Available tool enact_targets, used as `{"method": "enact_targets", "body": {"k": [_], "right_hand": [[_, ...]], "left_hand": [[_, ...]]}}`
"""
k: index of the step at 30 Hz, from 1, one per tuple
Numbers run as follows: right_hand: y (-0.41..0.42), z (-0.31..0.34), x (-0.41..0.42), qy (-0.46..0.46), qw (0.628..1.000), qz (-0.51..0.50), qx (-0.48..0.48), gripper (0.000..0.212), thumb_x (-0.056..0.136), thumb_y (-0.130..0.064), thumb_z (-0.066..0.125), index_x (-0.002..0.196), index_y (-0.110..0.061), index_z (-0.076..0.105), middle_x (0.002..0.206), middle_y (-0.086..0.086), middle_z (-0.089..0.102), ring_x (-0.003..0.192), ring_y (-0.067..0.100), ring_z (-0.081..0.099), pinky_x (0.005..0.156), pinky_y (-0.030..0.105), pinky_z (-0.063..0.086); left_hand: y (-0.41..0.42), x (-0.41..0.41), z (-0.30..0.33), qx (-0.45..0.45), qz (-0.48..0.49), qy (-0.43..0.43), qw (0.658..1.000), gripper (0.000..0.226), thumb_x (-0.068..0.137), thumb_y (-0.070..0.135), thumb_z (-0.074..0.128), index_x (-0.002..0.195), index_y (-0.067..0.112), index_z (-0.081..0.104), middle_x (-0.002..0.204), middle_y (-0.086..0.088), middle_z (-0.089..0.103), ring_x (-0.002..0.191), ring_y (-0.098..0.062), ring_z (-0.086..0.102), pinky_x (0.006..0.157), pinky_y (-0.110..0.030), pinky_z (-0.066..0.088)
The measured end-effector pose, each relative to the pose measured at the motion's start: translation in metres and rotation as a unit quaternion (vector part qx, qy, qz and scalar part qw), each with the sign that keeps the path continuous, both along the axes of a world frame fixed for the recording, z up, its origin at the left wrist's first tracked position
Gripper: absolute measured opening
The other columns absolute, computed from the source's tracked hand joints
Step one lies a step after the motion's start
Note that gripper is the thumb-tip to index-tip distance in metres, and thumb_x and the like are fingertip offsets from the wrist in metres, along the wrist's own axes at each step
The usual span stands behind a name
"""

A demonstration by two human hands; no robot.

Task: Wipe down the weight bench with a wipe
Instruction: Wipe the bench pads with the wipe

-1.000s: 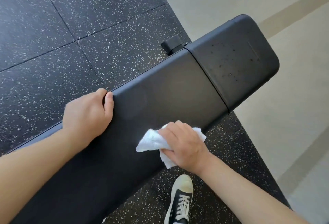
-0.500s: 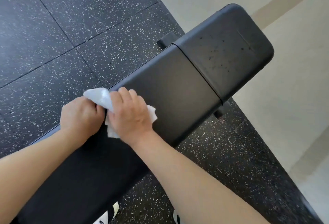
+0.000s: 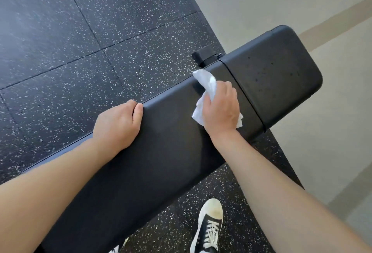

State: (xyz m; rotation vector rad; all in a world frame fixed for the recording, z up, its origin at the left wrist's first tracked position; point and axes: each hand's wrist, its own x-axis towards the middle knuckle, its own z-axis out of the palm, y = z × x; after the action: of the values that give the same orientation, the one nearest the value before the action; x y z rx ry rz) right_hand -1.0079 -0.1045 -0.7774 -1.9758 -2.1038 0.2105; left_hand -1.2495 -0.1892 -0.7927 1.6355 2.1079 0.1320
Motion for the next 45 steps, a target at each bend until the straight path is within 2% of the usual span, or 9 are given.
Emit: {"method": "enact_targets", "body": {"k": [4, 12, 18, 21, 28, 33, 36, 40, 45], "right_hand": [[-0.042, -0.009, -0.112, 0.022, 0.993, 0.113, 0.016, 0.019, 0.086, -0.023, 0.065, 0.1, -0.011, 0.059, 0.097, 0.007, 0.058, 0.083, 0.029, 0.053, 0.067, 0.04, 0.043], [-0.071, -0.004, -0.137, 0.058, 0.919, 0.389, 0.028, 0.014, 0.085, -0.02, 0.068, 0.093, -0.007, 0.066, 0.087, 0.01, 0.06, 0.077, 0.032, 0.056, 0.063, 0.043, 0.046], [0.044, -0.005, -0.009, -0.001, 0.99, 0.142, 0.008, 0.03, 0.099, -0.024, 0.054, 0.109, 0.004, 0.06, 0.106, 0.023, 0.059, 0.096, 0.043, 0.056, 0.081, 0.049, 0.041], [0.036, -0.003, -0.029, -0.026, 0.998, 0.059, 0.0, 0.025, 0.097, -0.021, 0.053, 0.109, 0.0, 0.057, 0.11, 0.02, 0.059, 0.098, 0.041, 0.054, 0.081, 0.05, 0.042], [-0.11, 0.003, -0.201, 0.012, 0.95, 0.309, -0.033, 0.025, 0.079, -0.037, 0.07, 0.086, -0.014, 0.063, 0.085, 0.006, 0.059, 0.077, 0.03, 0.055, 0.065, 0.041, 0.037], [-0.096, -0.003, -0.226, 0.013, 0.91, 0.415, -0.015, 0.033, 0.082, -0.041, 0.076, 0.075, -0.015, 0.058, 0.075, 0.004, 0.055, 0.068, 0.027, 0.053, 0.058, 0.039, 0.038], [-0.045, -0.004, -0.177, -0.016, 0.922, 0.387, -0.019, 0.03, 0.084, -0.035, 0.07, 0.073, -0.012, 0.055, 0.073, 0.007, 0.053, 0.065, 0.031, 0.053, 0.055, 0.041, 0.042], [0.015, 0.005, -0.115, -0.108, 0.97, 0.198, -0.087, 0.036, 0.095, -0.038, 0.065, 0.076, -0.009, 0.053, 0.082, 0.013, 0.054, 0.08, 0.037, 0.055, 0.065, 0.039, 0.032], [-0.007, 0.0, -0.173, -0.195, 0.954, 0.191, -0.127, 0.048, 0.096, -0.049, 0.05, 0.071, -0.008, 0.059, 0.08, 0.011, 0.056, 0.078, 0.037, 0.055, 0.062, 0.041, 0.037]], "left_hand": [[-0.019, -0.035, 0.005, -0.087, 0.026, -0.074, 0.993, 0.038, 0.108, 0.047, 0.027, 0.099, 0.027, 0.059, 0.095, -0.002, 0.065, 0.089, -0.031, 0.055, 0.075, -0.042, 0.042], [-0.118, -0.094, 0.009, -0.034, 0.094, 0.07, 0.992, 0.045, 0.102, 0.049, 0.022, 0.078, 0.02, 0.047, 0.079, -0.005, 0.063, 0.082, -0.039, 0.063, 0.065, -0.043, 0.04], [-0.122, -0.09, -0.001, 0.011, 0.121, 0.112, 0.986, 0.039, 0.101, 0.043, 0.031, 0.078, 0.02, 0.052, 0.075, -0.006, 0.063, 0.074, -0.04, 0.062, 0.061, -0.038, 0.033], [-0.119, -0.088, 0.001, 0.021, 0.122, 0.11, 0.986, 0.037, 0.1, 0.04, 0.035, 0.077, 0.018, 0.054, 0.074, -0.007, 0.063, 0.072, -0.041, 0.062, 0.061, -0.038, 0.031], [-0.119, -0.101, 0.006, -0.044, 0.129, 0.021, 0.99, 0.038, 0.101, 0.037, 0.028, 0.074, 0.021, 0.048, 0.072, -0.006, 0.057, 0.074, -0.042, 0.061, 0.062, -0.042, 0.04], [-0.165, -0.141, 0.005, -0.074, 0.167, -0.004, 0.983, 0.042, 0.104, 0.049, 0.02, 0.087, 0.024, 0.05, 0.085, 0.003, 0.06, 0.084, -0.034, 0.061, 0.069, -0.045, 0.048], [-0.179, -0.149, 0.004, -0.062, 0.211, -0.042, 0.975, 0.04, 0.102, 0.052, 0.023, 0.089, 0.025, 0.049, 0.084, 0.004, 0.061, 0.082, -0.035, 0.061, 0.07, -0.045, 0.049], [-0.176, -0.145, -0.001, -0.021, 0.26, -0.089, 0.961, 0.033, 0.099, 0.044, 0.034, 0.089, 0.024, 0.059, 0.083, 0.004, 0.064, 0.081, -0.033, 0.062, 0.067, -0.039, 0.043], [-0.182, -0.149, -0.003, -0.042, 0.289, -0.139, 0.946, 0.029, 0.106, 0.033, 0.037, 0.105, 0.023, 0.065, 0.102, 0.001, 0.07, 0.093, -0.033, 0.064, 0.076, -0.041, 0.044]]}}
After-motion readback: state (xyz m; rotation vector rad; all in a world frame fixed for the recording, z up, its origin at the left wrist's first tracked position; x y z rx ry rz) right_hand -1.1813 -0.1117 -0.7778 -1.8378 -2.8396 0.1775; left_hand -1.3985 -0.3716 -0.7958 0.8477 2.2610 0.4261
